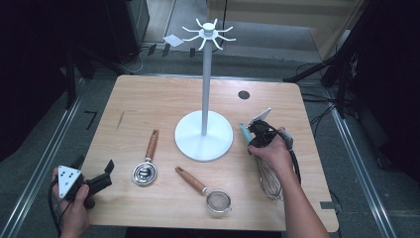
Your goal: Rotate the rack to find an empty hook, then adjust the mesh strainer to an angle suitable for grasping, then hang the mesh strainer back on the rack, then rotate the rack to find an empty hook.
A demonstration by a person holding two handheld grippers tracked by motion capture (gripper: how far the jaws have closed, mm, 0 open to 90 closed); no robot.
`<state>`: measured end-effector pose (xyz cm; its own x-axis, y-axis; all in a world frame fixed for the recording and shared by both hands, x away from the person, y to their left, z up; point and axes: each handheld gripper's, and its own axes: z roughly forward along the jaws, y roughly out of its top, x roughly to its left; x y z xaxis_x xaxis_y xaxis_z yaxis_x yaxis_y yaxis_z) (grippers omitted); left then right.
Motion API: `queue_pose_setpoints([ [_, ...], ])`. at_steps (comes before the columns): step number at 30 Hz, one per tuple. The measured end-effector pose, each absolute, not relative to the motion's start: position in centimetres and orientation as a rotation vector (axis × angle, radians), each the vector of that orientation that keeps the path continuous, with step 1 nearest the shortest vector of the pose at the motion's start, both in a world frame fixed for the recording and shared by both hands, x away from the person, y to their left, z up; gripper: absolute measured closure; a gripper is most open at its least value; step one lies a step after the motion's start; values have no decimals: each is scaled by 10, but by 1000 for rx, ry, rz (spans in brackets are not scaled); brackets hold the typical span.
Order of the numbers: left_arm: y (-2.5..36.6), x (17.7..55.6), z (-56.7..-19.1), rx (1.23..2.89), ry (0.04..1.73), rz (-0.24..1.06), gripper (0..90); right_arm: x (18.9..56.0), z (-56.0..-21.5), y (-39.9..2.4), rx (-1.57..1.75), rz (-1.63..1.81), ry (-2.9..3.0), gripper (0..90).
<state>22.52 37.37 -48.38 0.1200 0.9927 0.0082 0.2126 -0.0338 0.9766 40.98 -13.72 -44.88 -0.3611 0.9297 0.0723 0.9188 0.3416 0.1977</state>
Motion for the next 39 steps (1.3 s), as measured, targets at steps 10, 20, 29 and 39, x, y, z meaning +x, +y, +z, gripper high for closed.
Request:
queue_pose_setpoints([
  [10, 373, 225, -484, 1438, 1264, 1028, 14, 391, -419, -143, 1682, 632, 2476, 714],
  [20, 373, 225, -484, 1439, 1261, 1031, 14, 374, -399, -145, 1567, 891, 2426, 714],
  [29, 373, 225, -484, 1438, 1259, 1034, 14, 359, -381, -144, 1472, 1087, 2333, 714],
  [39, 373, 225, -484, 1438, 1259, 1034, 14, 343, -363, -135, 1319, 1298, 2238, 714],
])
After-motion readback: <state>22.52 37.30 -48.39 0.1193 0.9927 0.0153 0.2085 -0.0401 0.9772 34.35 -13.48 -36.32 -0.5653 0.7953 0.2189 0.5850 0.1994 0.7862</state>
